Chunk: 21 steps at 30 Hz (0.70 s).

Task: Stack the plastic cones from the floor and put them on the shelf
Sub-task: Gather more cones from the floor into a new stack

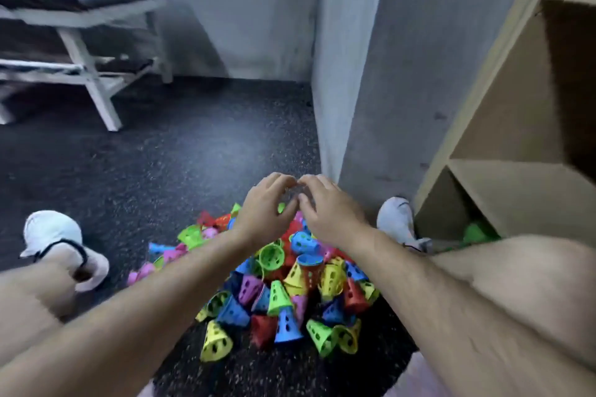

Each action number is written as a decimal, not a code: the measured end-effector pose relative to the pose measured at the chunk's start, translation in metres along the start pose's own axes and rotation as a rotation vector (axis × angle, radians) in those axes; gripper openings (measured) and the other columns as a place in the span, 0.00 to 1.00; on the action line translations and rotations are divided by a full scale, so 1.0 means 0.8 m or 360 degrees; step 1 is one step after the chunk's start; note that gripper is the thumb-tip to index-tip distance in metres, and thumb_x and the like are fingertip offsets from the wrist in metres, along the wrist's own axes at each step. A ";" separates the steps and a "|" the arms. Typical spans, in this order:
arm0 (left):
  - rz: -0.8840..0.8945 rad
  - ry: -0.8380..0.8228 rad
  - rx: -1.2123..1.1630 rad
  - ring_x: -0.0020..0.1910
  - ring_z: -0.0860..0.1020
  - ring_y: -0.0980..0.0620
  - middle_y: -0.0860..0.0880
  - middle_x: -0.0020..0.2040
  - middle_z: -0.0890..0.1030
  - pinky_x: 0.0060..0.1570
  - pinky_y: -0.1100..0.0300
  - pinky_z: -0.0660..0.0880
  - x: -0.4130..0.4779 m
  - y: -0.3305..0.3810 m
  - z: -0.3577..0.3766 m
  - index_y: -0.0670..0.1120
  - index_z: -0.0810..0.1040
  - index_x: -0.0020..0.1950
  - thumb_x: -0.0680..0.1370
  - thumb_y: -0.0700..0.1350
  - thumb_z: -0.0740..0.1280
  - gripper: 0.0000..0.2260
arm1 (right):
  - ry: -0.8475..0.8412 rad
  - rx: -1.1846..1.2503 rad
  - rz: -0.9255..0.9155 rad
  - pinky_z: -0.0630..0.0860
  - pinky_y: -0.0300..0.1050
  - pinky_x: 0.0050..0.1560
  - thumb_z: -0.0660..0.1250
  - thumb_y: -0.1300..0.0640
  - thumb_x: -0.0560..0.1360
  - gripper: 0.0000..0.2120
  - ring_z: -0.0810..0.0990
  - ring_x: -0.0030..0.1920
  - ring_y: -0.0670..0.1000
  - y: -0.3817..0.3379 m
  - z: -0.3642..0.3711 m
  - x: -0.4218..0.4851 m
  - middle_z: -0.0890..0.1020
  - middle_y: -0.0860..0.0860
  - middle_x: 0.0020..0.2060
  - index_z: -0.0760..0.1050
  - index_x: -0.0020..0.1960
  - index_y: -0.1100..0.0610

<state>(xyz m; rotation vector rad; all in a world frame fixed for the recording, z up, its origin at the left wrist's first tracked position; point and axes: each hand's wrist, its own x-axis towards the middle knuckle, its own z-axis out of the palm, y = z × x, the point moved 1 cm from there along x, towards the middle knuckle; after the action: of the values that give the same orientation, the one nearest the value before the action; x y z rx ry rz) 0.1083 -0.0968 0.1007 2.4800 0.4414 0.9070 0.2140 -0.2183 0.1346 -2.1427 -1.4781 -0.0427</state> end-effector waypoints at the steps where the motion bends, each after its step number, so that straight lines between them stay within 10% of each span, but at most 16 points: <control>1: -0.0086 -0.0055 0.0023 0.51 0.79 0.46 0.48 0.52 0.81 0.53 0.48 0.77 -0.032 -0.022 0.005 0.44 0.79 0.57 0.78 0.50 0.65 0.13 | -0.0086 0.0035 -0.0006 0.70 0.51 0.58 0.60 0.53 0.80 0.15 0.75 0.61 0.56 -0.004 0.037 -0.008 0.76 0.52 0.60 0.71 0.66 0.54; 13: -0.1202 -0.0516 0.0259 0.61 0.76 0.45 0.47 0.60 0.77 0.62 0.47 0.74 -0.320 -0.146 0.072 0.46 0.79 0.64 0.78 0.52 0.65 0.17 | -0.0923 0.0198 -0.0148 0.75 0.54 0.54 0.58 0.53 0.80 0.15 0.75 0.57 0.55 -0.013 0.328 -0.132 0.76 0.51 0.55 0.72 0.65 0.53; 21: -0.1597 -0.0295 0.0497 0.62 0.73 0.45 0.46 0.63 0.73 0.63 0.47 0.73 -0.369 -0.208 0.036 0.45 0.79 0.63 0.77 0.47 0.69 0.15 | -0.0905 0.0293 -0.0251 0.74 0.52 0.55 0.58 0.54 0.80 0.16 0.74 0.56 0.54 -0.058 0.416 -0.129 0.75 0.50 0.58 0.72 0.66 0.53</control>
<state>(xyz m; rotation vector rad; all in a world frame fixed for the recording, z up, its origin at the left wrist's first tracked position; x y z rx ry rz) -0.1113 -0.0960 -0.1590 2.0926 1.6403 0.1932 0.0436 -0.1491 -0.1651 -1.9702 -1.8709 0.6697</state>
